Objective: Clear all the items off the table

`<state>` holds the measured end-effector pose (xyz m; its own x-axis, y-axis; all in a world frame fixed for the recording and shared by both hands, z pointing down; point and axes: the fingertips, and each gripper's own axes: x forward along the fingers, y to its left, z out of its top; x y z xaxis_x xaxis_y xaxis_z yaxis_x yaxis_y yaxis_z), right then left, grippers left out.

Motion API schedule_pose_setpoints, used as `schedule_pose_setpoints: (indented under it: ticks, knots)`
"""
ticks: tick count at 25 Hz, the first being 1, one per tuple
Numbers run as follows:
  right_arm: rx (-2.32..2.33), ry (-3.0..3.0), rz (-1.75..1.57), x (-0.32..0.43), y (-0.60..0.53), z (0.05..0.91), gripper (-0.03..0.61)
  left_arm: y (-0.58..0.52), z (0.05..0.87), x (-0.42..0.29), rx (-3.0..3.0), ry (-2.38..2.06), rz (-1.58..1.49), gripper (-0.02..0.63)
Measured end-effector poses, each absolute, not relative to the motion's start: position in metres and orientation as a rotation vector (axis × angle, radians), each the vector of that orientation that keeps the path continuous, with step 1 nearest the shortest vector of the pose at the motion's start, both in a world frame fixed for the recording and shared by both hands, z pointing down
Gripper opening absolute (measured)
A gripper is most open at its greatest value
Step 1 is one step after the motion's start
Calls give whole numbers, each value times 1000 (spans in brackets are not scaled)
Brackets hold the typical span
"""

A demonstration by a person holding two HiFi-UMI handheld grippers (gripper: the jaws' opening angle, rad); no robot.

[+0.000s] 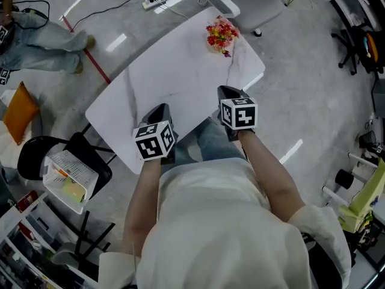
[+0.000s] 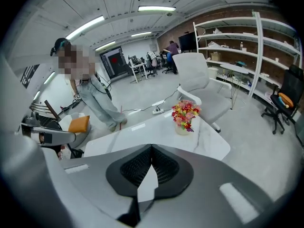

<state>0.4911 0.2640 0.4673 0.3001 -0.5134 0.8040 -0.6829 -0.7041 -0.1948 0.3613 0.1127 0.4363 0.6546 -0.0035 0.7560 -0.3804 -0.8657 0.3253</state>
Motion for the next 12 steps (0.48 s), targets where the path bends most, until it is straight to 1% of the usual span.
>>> schedule_pose_setpoints:
  ticks: [2,5,12]
  knots:
    - [2356,-1113,1368,504,270,476,0,121,441,373,2407,-307,1107,9]
    - [2333,-1126,1386,521,278,492,46,133,448,389,2399,-322,1114,8]
    - [2289,-1133,1426,553,284,535,89,151,476,418,2358,-352,1149,9]
